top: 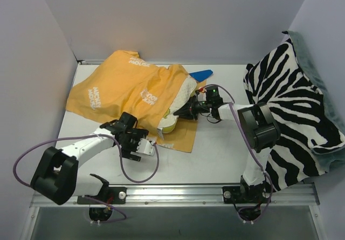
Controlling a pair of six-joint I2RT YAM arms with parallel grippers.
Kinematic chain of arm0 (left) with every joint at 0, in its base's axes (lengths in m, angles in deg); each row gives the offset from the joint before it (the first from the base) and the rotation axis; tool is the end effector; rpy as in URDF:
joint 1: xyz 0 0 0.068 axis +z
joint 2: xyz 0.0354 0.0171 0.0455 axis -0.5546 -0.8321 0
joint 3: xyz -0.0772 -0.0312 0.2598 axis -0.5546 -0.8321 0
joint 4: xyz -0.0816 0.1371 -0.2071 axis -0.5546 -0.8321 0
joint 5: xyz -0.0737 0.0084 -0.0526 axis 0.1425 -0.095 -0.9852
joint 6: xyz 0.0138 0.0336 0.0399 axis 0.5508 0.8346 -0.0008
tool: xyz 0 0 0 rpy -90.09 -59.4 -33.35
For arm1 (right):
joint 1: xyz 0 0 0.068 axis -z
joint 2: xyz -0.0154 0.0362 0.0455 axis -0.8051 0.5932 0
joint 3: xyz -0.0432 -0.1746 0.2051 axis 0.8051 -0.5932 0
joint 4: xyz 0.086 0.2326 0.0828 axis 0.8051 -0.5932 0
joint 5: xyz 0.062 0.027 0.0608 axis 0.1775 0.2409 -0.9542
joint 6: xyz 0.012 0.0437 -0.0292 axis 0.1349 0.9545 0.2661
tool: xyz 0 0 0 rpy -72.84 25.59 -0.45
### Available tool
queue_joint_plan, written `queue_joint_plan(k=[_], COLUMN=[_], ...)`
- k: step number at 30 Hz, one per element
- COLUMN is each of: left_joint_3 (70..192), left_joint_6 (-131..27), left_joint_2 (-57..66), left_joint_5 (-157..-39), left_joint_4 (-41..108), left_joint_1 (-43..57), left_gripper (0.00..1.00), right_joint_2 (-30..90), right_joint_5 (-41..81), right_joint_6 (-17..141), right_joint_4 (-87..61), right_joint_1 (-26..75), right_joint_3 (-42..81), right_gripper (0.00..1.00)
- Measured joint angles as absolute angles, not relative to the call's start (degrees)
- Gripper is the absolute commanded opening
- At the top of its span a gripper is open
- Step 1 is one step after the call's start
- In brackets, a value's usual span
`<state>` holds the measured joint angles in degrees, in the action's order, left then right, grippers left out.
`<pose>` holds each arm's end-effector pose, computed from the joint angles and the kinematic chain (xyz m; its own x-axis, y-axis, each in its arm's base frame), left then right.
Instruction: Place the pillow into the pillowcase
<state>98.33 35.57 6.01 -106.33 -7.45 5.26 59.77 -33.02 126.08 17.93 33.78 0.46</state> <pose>0.1830 -0.1106 0.1752 0.3097 0.8899 -0.3349 0.9448 -0.2483 0.2137 0.3565 0.1614 0.1605 -0.9894 0.1414 0.0337 0.0612 0.1950 0.9789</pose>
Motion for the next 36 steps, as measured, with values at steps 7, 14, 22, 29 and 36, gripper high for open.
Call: queue_joint_plan(k=[7,14,22,29,36], left_joint_3=[98.1,97.0,98.1,110.3,106.8], left_joint_6=[37.8,41.7,45.5,33.5,27.5], left_joint_2=[0.1,-5.2,-6.2,3.5,4.9], left_joint_5=[-106.4,-107.2,-110.3,-112.7,-115.1], left_joint_4=[9.0,24.7,20.5,7.3,1.5], left_joint_1=[5.7,6.1,4.6,-19.0,-20.1], left_gripper=[0.93,0.58,0.0,0.0,0.05], right_joint_2=[59.8,59.8,60.5,67.3,70.8], right_joint_5=[-34.2,-35.2,-36.1,-36.1,-34.2], right_joint_6=[125.9,128.9,133.4,145.6,132.3], right_joint_4=[16.9,19.5,23.3,35.1,28.1], right_joint_1=[33.9,34.8,34.8,30.8,23.7], right_joint_3=[-0.2,-0.7,-1.6,2.0,1.3], right_gripper=[0.0,0.0,0.0,0.0,0.0])
